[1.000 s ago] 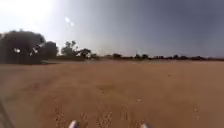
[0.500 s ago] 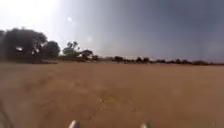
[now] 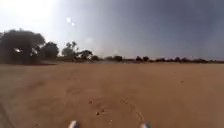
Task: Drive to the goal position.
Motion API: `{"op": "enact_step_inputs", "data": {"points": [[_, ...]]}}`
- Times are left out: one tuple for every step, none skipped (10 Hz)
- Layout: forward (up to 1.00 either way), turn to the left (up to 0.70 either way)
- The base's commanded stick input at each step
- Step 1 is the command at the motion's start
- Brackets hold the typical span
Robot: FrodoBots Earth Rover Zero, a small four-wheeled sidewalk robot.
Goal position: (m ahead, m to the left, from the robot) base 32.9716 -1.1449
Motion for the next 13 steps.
{"op": "enact_step_inputs", "data": {"points": [[0.70,0.00],[0.70,0.00],[0.70,0.00],[0.70,0.00],[0.70,0.00],[0.70,0.00],[0.70,0.00],[0.70,0.00],[0.70,0.00],[0.70,0.00],[0.70,0.00],[0.70,0.00],[0.70,0.00]]}}
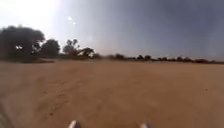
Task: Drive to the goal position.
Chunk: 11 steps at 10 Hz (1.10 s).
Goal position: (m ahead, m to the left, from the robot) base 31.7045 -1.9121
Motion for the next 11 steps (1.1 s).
{"op": "enact_step_inputs", "data": {"points": [[0.70,0.00],[0.70,0.00],[0.70,0.00],[0.70,0.00],[0.70,0.00],[0.70,0.00],[0.70,0.00],[0.70,0.00],[0.70,0.00],[0.70,0.00],[0.70,0.00]]}}
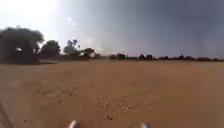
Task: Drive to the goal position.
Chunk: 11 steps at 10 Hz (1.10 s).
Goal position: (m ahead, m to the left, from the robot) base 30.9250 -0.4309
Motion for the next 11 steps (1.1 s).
{"op": "enact_step_inputs", "data": {"points": [[0.70,0.00],[0.70,0.00],[0.70,0.00],[0.70,0.00],[0.70,0.00],[0.70,0.00],[0.70,0.00],[0.70,0.00],[0.70,0.00],[0.70,0.00],[0.70,0.00]]}}
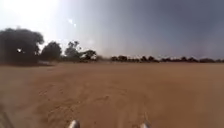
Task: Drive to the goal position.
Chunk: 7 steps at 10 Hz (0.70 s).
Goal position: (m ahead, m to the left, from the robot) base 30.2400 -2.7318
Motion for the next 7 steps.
{"op": "enact_step_inputs", "data": {"points": [[0.70,0.00],[0.70,0.00],[0.70,0.00],[0.70,0.00],[0.70,0.00],[0.70,0.00],[0.70,0.00]]}}
